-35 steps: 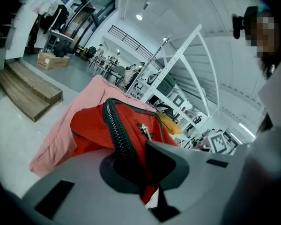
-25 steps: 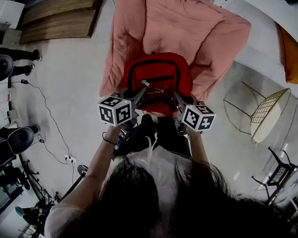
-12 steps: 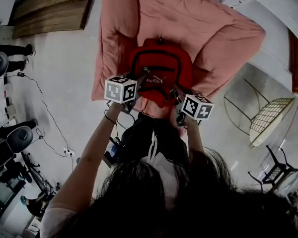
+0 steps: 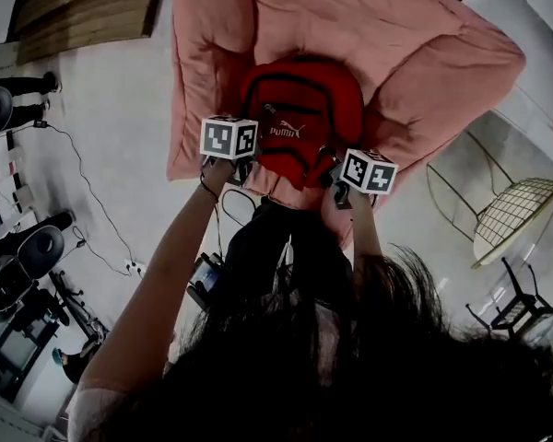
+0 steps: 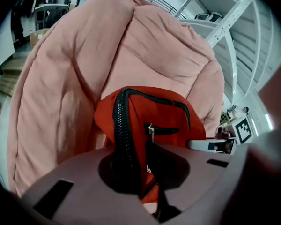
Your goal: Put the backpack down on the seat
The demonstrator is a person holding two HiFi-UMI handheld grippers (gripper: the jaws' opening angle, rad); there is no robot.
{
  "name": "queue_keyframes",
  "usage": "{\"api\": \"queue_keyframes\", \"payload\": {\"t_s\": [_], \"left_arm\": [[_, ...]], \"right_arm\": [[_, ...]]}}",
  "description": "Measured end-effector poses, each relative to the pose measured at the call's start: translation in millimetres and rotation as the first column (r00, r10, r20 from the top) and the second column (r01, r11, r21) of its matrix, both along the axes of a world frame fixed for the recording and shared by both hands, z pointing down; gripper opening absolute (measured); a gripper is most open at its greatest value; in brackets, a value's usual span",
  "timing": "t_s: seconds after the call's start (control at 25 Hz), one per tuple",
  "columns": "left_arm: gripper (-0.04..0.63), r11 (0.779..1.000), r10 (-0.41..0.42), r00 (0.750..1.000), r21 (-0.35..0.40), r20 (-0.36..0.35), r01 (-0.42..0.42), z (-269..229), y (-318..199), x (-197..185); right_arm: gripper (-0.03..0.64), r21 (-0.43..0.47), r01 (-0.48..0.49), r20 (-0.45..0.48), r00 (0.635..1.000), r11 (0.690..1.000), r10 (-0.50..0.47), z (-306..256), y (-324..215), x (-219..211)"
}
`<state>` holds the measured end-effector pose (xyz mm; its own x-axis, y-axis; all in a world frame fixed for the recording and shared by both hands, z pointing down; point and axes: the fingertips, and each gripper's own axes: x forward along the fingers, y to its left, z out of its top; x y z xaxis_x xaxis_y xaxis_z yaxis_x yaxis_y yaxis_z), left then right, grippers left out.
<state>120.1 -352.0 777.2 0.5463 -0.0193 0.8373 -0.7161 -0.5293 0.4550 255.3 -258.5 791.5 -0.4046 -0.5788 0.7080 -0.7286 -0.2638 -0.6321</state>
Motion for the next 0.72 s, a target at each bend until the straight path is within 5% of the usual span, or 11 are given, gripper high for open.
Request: {"api": "queue_keyframes", "payload": {"t_s": [0.28,0.4,0.48,0.6,0.72], "left_arm": [[0.068,0.997,-0.070,0.994,-0.021,0.082,0.072,22,-13,-32],[0.244,0.995,-0.096,0.992,0.022,0.080,0.095,21,-17,-35],[0.289,0.994,-0.111,0.992,0.030,0.055,0.109,20,-13,-33],[0.291,0.991,-0.124,0.991,0.058,0.060,0.120,12,-9,-40],[0.291,0.981,-0.167,0.984,0.113,0.067,0.158,-6,-13,-54]], "right_arm": [[0.049,-0.040,0.109,-0.057,0.992,0.993,-0.111,13,-12,-21],[0.051,-0.022,0.123,-0.079,0.989,0.992,-0.124,11,-12,-23],[0.052,-0.011,0.135,-0.083,0.987,0.991,-0.136,12,-8,-24],[0.180,-0.002,0.172,-0.063,0.983,0.985,-0.172,10,-3,-29],[0.213,-0.031,0.199,-0.081,0.976,0.979,-0.201,3,5,-22]]}}
